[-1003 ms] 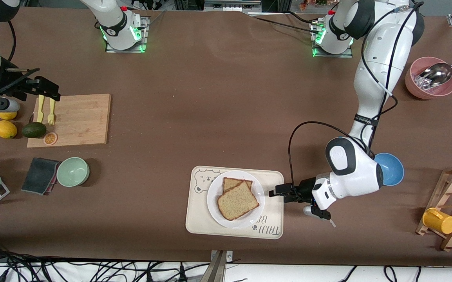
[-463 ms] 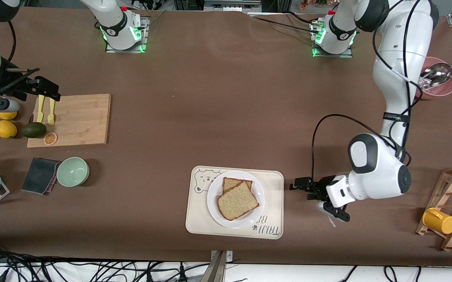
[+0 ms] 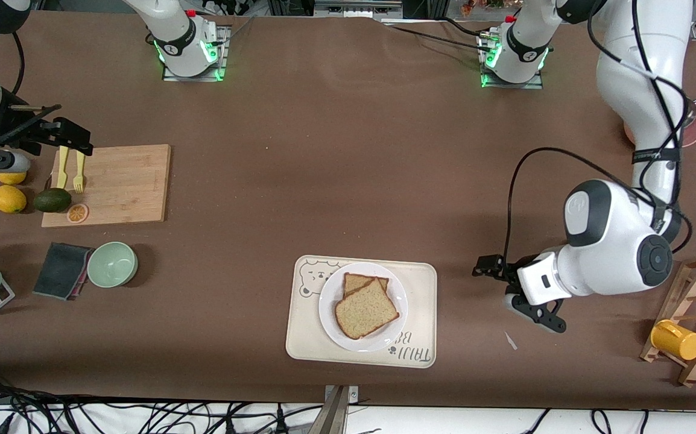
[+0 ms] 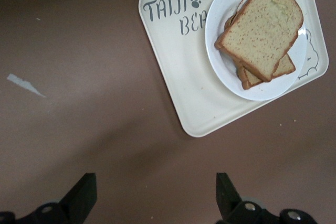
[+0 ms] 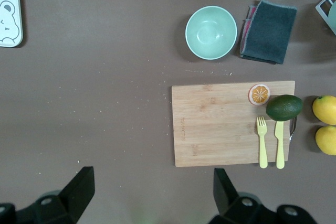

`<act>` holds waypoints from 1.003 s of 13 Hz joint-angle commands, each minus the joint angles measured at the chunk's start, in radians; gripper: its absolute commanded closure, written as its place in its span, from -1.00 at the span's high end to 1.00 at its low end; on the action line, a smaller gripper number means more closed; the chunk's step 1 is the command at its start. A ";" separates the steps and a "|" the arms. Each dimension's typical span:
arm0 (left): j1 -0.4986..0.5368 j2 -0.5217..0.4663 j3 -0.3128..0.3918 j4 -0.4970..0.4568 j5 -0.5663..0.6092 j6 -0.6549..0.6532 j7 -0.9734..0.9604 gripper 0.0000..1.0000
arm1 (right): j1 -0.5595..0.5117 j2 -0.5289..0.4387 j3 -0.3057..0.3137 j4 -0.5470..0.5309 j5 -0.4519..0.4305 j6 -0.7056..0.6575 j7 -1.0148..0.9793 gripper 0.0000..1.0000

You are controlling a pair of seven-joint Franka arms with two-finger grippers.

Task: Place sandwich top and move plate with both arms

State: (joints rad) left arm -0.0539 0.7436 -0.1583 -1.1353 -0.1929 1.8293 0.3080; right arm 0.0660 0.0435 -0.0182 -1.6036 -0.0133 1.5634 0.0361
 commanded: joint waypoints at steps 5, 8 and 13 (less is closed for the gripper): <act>-0.014 -0.246 0.006 -0.072 0.196 -0.192 -0.208 1.00 | -0.008 0.002 0.006 0.011 -0.010 -0.006 0.005 1.00; -0.009 -0.356 0.006 -0.124 0.234 -0.289 -0.239 1.00 | -0.008 0.002 0.006 0.011 -0.010 -0.006 0.005 1.00; -0.001 -0.608 0.049 -0.446 0.230 -0.135 -0.247 1.00 | -0.008 0.002 0.006 0.011 -0.010 -0.006 0.005 1.00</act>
State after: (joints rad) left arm -0.0572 0.2689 -0.1239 -1.3838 0.0064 1.5788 0.0787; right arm 0.0659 0.0437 -0.0182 -1.6037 -0.0133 1.5634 0.0361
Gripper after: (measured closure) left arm 0.000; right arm 0.000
